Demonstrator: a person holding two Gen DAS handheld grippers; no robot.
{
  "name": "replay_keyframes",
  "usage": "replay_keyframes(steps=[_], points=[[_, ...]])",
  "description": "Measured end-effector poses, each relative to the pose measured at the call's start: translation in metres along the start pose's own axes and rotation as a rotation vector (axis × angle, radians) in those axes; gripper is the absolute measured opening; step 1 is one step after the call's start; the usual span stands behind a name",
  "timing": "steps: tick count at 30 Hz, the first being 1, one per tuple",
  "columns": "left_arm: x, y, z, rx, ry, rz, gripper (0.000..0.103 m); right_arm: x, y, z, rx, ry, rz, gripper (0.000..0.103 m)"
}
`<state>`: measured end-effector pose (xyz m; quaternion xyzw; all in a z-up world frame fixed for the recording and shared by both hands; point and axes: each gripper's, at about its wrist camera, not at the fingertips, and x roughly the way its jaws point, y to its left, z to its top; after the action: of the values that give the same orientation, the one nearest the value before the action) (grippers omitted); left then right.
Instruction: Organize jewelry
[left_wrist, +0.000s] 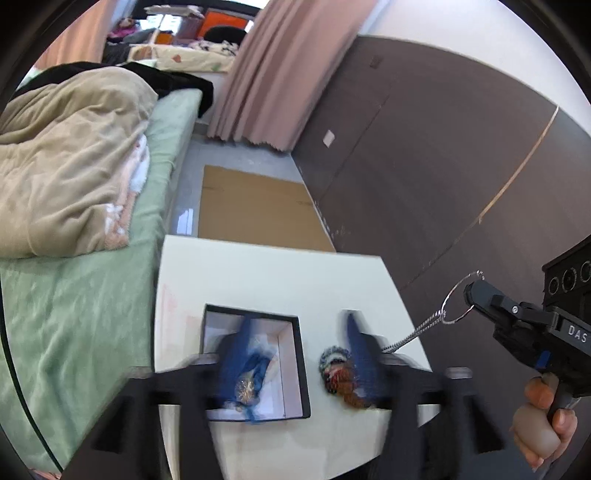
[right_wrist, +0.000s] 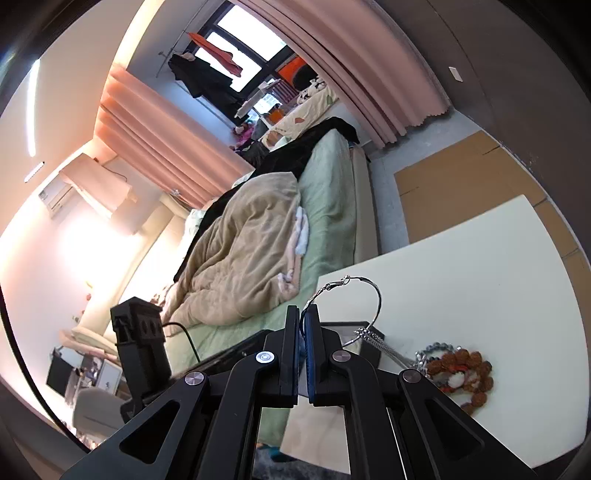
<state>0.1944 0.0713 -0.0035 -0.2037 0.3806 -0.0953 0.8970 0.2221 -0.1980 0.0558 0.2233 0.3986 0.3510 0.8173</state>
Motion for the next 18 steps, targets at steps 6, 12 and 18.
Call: replay_keyframes(steps=[6, 12, 18], points=[[-0.023, 0.007, 0.007, -0.026, -0.081, -0.003, 0.081, -0.009, 0.018, 0.010, -0.024, -0.034, 0.032, 0.005], [-0.023, 0.011, 0.010, -0.040, -0.082, -0.014, 0.081, -0.033, 0.028, 0.023, -0.036, -0.092, 0.044, 0.005], [-0.027, 0.010, 0.009, -0.035, -0.090, -0.018, 0.081, -0.043, 0.048, 0.035, -0.076, -0.122, 0.058, 0.005]])
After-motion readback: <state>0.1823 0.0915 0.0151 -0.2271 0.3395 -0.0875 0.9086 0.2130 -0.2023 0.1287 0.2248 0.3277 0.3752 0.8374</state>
